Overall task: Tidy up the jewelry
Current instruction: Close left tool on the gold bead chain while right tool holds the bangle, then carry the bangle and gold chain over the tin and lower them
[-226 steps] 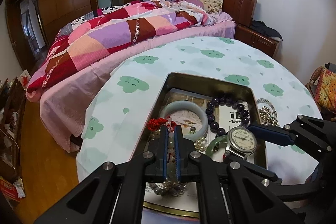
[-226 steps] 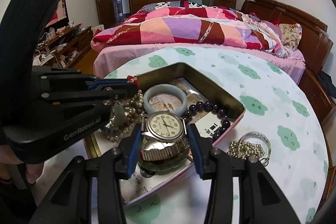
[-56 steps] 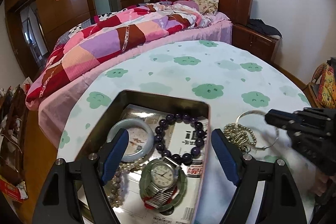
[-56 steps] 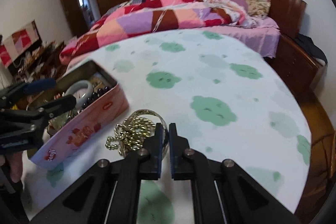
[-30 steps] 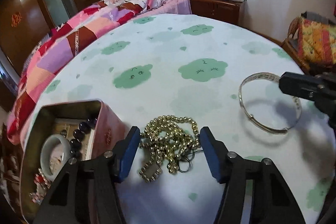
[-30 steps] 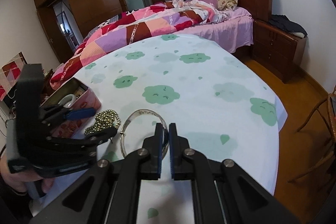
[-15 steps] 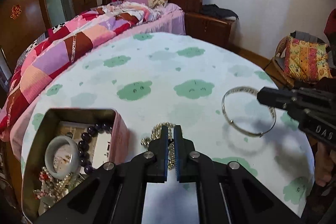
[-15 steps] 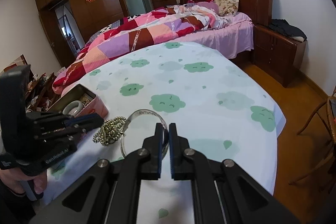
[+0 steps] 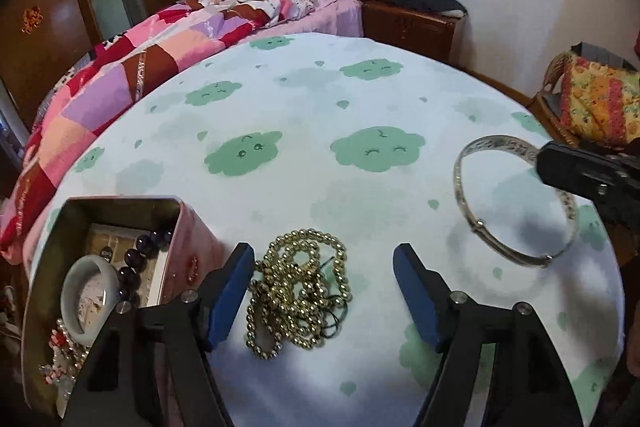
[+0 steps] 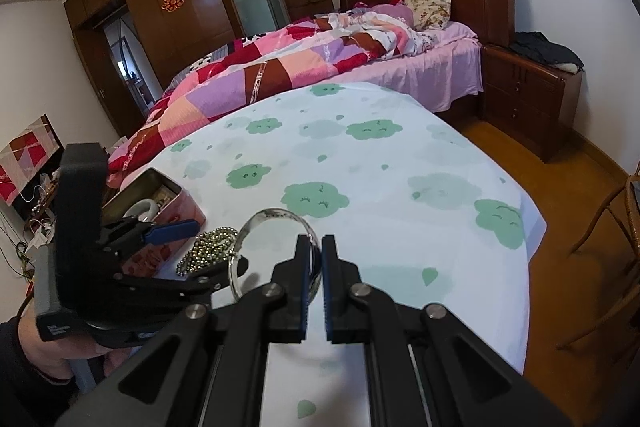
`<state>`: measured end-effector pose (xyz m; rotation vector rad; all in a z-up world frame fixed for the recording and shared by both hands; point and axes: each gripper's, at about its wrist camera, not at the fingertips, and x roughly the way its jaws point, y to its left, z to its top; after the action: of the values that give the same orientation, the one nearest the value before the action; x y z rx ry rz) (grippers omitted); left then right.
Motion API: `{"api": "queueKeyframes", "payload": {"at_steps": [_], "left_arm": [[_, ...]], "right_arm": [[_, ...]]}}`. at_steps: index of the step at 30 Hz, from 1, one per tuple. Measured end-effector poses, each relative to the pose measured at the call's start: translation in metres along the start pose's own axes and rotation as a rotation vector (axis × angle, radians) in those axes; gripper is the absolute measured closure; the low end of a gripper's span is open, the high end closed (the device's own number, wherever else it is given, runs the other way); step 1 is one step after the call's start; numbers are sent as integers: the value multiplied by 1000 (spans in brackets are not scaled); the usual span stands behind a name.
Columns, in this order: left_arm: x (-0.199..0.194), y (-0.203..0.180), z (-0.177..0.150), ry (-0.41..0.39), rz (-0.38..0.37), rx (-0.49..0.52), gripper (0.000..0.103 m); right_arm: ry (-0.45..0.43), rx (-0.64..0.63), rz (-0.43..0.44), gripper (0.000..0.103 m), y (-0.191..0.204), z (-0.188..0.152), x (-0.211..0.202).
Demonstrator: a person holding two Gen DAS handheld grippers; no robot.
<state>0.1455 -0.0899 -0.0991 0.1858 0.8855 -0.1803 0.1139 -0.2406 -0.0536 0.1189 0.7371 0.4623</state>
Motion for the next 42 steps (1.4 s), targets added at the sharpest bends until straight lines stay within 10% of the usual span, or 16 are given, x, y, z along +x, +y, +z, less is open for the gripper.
{"api": "queueKeyframes", "payload": {"at_steps": [6,16,20,42], "left_arm": [[4,-16,-2,-11,105,93,32],[10,-1,0,23,-7,-37,41],[7,-3,-2,18,1,-16,93],[-124,57,-4,-193,-39,-88,94]], "right_arm": [[-4,1,-1,96,-1,1,-1],[-13,8,7,96,-4,3,-4],[-17,6,11,96,-4,2,-4],[-69,-57,96,96,47,28,-23]]}}
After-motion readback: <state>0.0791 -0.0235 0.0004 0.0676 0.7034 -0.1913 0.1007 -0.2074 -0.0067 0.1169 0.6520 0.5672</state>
